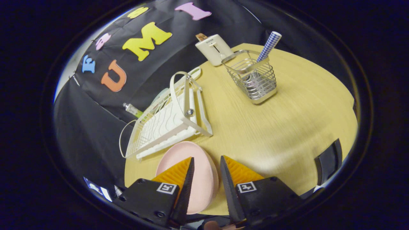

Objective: Take the plate from the dish rack, then take the spoon from the basket and place it into the plate.

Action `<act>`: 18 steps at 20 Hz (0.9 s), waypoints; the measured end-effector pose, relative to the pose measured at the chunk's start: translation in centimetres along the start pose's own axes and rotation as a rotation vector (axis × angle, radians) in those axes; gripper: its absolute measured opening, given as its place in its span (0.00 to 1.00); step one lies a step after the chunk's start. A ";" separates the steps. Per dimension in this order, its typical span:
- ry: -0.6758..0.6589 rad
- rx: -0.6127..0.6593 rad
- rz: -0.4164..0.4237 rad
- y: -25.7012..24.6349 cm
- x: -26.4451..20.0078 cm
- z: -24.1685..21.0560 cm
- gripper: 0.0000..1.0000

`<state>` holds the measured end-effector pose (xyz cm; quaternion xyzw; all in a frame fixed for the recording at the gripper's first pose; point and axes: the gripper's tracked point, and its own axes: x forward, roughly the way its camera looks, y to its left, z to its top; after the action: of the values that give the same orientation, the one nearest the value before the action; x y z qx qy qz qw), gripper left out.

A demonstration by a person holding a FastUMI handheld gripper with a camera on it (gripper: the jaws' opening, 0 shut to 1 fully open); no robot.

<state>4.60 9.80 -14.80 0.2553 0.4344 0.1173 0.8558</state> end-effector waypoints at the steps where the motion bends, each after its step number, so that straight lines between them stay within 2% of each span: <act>1: -0.041 -0.045 -0.014 -0.1 -0.4 0.5 0.57; 6: -0.333 -0.298 -0.093 -0.4 -5.4 4.0 0.66; 9: -0.500 -0.372 -0.116 -1.3 -8.7 5.6 0.96; 12: -0.587 -0.411 -0.152 -4.2 -9.9 7.2 0.97; 18: -0.637 -0.473 -0.203 -9.6 -10.1 11.7 0.97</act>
<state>7.85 -6.48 -7.33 0.0309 0.1319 0.0439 0.9898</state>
